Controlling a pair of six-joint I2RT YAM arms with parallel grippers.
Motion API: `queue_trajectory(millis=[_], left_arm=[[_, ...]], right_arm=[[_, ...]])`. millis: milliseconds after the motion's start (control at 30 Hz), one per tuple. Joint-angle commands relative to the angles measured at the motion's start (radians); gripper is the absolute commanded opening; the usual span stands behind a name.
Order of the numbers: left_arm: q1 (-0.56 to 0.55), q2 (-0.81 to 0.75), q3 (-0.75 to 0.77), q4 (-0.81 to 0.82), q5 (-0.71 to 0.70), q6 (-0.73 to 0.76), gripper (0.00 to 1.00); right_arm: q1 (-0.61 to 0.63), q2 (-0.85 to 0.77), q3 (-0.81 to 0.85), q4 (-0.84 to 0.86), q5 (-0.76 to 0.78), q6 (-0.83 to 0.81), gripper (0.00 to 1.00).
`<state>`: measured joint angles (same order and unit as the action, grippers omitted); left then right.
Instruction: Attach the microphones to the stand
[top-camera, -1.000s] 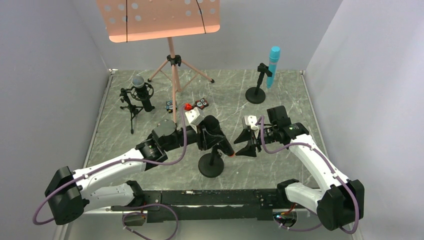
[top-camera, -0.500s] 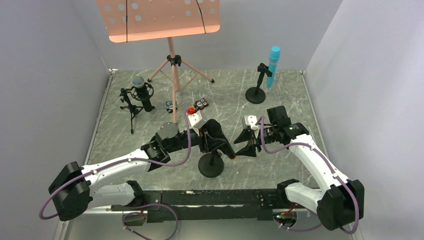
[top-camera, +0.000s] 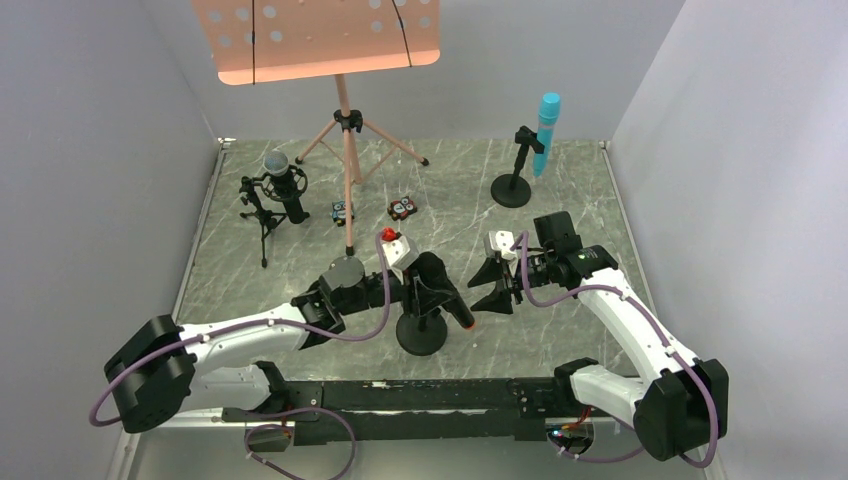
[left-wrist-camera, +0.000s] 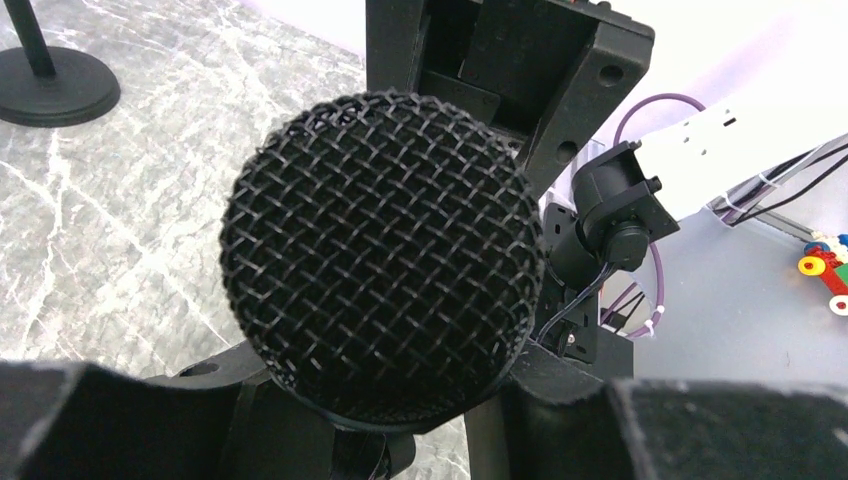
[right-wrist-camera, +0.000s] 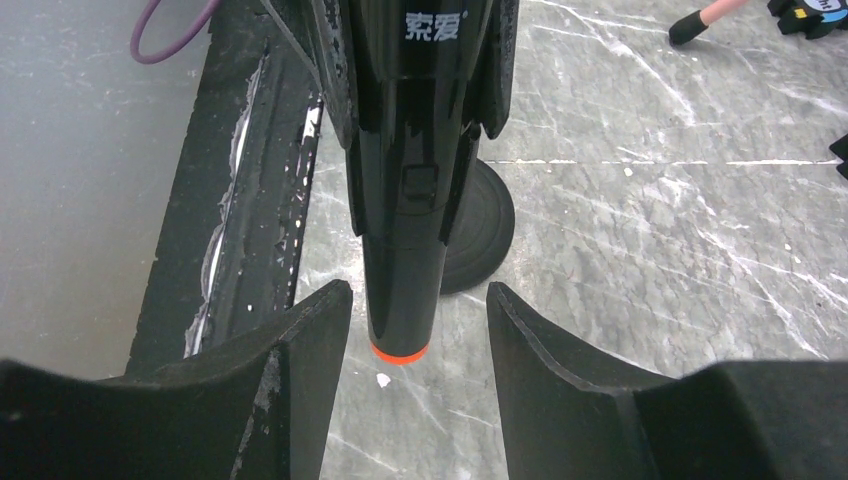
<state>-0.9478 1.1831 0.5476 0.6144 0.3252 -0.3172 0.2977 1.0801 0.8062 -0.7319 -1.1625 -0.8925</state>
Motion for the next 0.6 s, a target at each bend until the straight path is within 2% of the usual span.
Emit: queue_trajectory(millis=[0,200,267,433,500,567], left_arm=[[-0.007,0.085,-0.102,-0.369,-0.048,-0.002,0.0],[-0.01,0.036,-0.11,-0.364,-0.09,-0.023,0.01],[-0.009,0.011,-0.101,-0.381,-0.104,-0.033,0.06],[-0.01,-0.061,-0.083,-0.432,-0.152,-0.065,0.48],[-0.01,-0.096,-0.081,-0.442,-0.168,-0.073,0.61],[-0.01,-0.133,-0.08,-0.449,-0.173,-0.074,0.69]], right_arm=[[-0.002,0.004,-0.001,0.036,-0.045,-0.011,0.57],[-0.002,0.008,-0.002,0.034,-0.043,-0.014,0.58],[-0.002,0.01,-0.001,0.032,-0.043,-0.014,0.58],[-0.002,0.013,-0.001,0.031,-0.042,-0.014,0.58],[-0.003,0.013,0.001,0.031,-0.044,-0.012,0.58],[-0.007,0.013,-0.001,0.031,-0.045,-0.012,0.58]])
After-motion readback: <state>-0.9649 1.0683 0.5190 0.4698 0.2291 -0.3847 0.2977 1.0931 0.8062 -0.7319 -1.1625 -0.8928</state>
